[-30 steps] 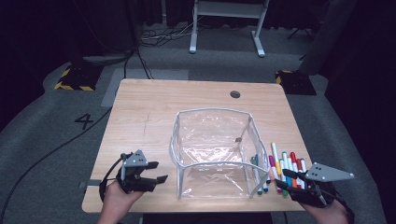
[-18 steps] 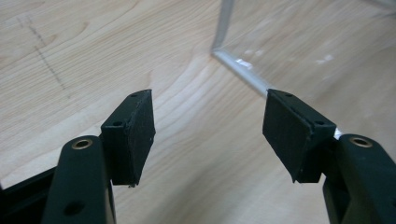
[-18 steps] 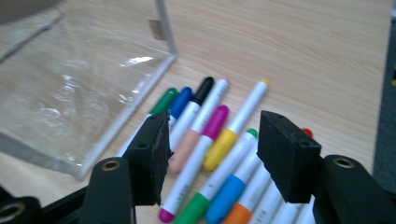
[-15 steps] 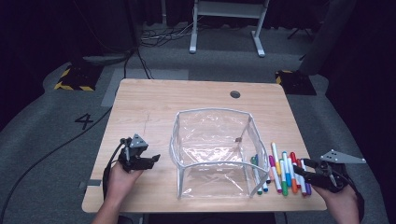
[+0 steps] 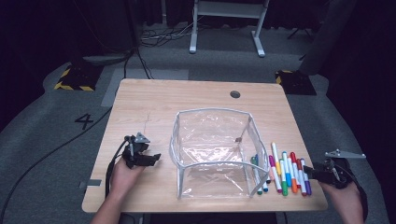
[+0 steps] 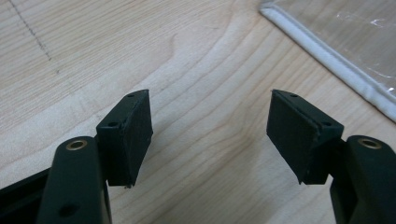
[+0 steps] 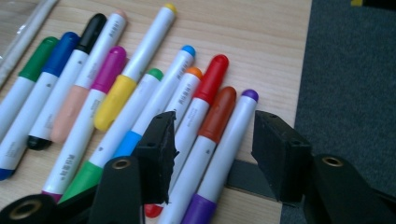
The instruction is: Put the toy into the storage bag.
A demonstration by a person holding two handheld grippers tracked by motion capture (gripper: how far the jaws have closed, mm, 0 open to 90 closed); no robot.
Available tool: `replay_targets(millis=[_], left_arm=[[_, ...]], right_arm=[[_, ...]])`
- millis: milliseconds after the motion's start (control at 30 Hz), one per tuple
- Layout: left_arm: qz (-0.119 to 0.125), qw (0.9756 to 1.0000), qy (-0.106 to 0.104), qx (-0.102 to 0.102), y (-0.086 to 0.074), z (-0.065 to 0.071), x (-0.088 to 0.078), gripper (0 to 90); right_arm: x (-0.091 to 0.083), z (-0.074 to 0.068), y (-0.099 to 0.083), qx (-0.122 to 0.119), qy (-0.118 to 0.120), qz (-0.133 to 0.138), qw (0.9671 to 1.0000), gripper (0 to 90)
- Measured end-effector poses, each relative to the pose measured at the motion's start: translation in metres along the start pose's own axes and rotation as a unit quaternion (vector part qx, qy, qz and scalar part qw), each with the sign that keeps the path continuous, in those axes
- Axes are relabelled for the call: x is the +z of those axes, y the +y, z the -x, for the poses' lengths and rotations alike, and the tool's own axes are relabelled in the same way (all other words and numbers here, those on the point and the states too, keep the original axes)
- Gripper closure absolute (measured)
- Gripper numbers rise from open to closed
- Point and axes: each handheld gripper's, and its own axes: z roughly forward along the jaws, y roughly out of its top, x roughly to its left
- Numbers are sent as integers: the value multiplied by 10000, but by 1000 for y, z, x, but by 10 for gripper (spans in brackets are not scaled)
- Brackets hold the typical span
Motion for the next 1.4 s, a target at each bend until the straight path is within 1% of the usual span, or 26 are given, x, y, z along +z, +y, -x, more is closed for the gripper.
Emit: replay_targets(millis=[33,67,100,167,200,233,300,400,500,533,633,667,800,833,867,933,967,1033,1167,1267,1300,1367,1400], left_arm=[[4,10000,64,37,-1,0,2,310],[16,9998,126,120,-2,1,2,307],[-1,9997,168,163,-2,1,3,307],[1,9996,209,194,-2,2,3,301],[51,9995,213,220,-3,3,4,301],[73,9995,214,221,-3,3,5,294],[138,9994,217,233,-4,3,5,285],[176,9994,214,203,-5,3,5,282],[176,9994,203,213,-5,3,5,278],[188,9993,217,222,-5,3,6,276],[184,9994,208,229,-5,3,6,274],[191,9994,211,218,-5,3,6,274],[191,9993,216,236,-5,3,6,271],[193,9993,208,247,-5,3,6,267],[193,9993,208,247,-5,3,6,264],[197,9993,200,254,-5,3,6,262],[198,9993,198,259,-5,3,6,258],[200,9993,188,252,-5,4,6,256],[249,9992,173,267,-6,4,7,252],[294,9990,146,294,-6,4,8,246],[311,9990,140,294,-6,4,9,240],[332,9989,111,319,-7,3,9,238],[353,9987,110,339,-7,3,9,235]], right_arm=[[2,2,-1,48,3,-57,10000,516],[7,6,-1,131,-18,-232,9996,548],[9,7,-2,153,-12,-308,9994,559],[14,10,-4,269,-17,-464,9986,589],[14,10,-4,269,-17,-464,9986,589],[17,12,-5,319,-12,-543,9980,596],[22,12,-9,337,-22,-670,9972,616],[24,12,-11,384,-7,-685,9969,625],[25,10,-11,380,-52,-700,9968,625],[25,6,-12,290,-141,-745,9967,630],[27,2,-12,118,-316,-802,9962,643],[27,1,-13,97,-355,-830,9959,647],[29,0,-13,131,-417,-823,9957,664],[29,1,-13,172,-474,-826,9953,699],[29,1,-13,172,-474,-826,9953,699],[29,1,-12,151,-551,-868,9946,740],[29,3,-12,210,-567,-879,9943,756],[28,4,-12,229,-564,-876,9943,758],[25,8,-12,311,-452,-807,9952,761],[18,9,-9,286,-379,-675,9966,761],[12,8,-6,243,-342,-584,9974,762],[10,8,-4,228,-341,-546,9977,762],[6,7,-2,166,-337,-488,9981,762]])
